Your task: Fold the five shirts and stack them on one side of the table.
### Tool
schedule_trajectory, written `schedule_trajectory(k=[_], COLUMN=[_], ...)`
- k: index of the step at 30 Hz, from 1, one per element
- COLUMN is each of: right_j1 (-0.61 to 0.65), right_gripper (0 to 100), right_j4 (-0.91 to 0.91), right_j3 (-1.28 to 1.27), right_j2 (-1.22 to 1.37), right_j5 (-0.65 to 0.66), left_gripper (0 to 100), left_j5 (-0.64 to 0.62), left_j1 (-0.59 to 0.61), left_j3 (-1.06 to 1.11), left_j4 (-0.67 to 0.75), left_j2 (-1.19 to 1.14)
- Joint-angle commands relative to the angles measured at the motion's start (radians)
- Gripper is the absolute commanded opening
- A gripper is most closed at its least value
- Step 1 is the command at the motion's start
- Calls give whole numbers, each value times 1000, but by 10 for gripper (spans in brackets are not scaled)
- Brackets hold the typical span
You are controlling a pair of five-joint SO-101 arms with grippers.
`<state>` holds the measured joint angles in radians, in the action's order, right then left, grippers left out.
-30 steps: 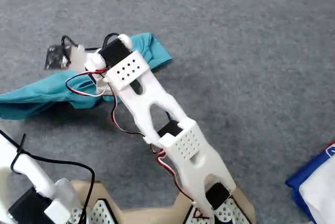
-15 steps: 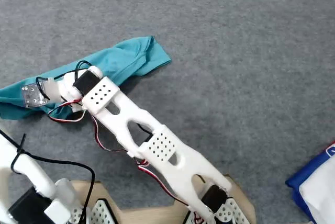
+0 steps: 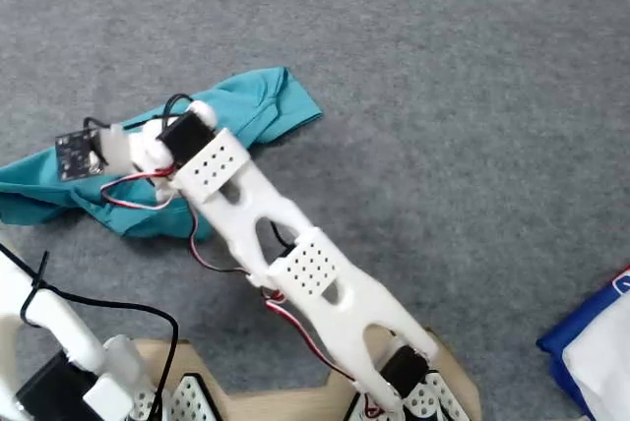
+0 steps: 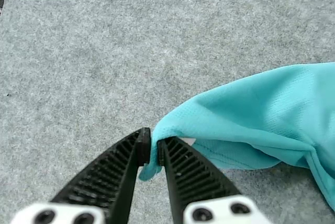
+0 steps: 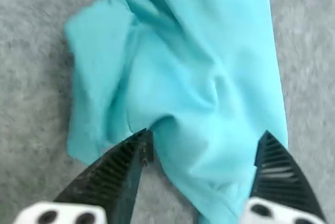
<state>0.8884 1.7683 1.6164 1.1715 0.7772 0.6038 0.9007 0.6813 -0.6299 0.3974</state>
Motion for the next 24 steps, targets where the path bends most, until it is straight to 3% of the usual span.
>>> schedule_trajectory(k=[1,6,11,17,24], right_j1=[-28,-53,-48,-16,-10], right_gripper=[284,239,168,163,163], right_j4=[14,18,20,12,-2], right_j3=[-8,-124,-424,-796,-924], right_j2=[-134,-211,-349,-533,-588], right_j5=[-14,-34,-135,-132,-130], left_gripper=[20,20,20,20,20], left_j5=[8,8,8,8,8], left_j1=[-3,2,3,0,-5], left_j3=[-5,-5,-5,-5,-5], left_j4=[8,8,8,8,8], left_j2=[13,13,13,13,12])
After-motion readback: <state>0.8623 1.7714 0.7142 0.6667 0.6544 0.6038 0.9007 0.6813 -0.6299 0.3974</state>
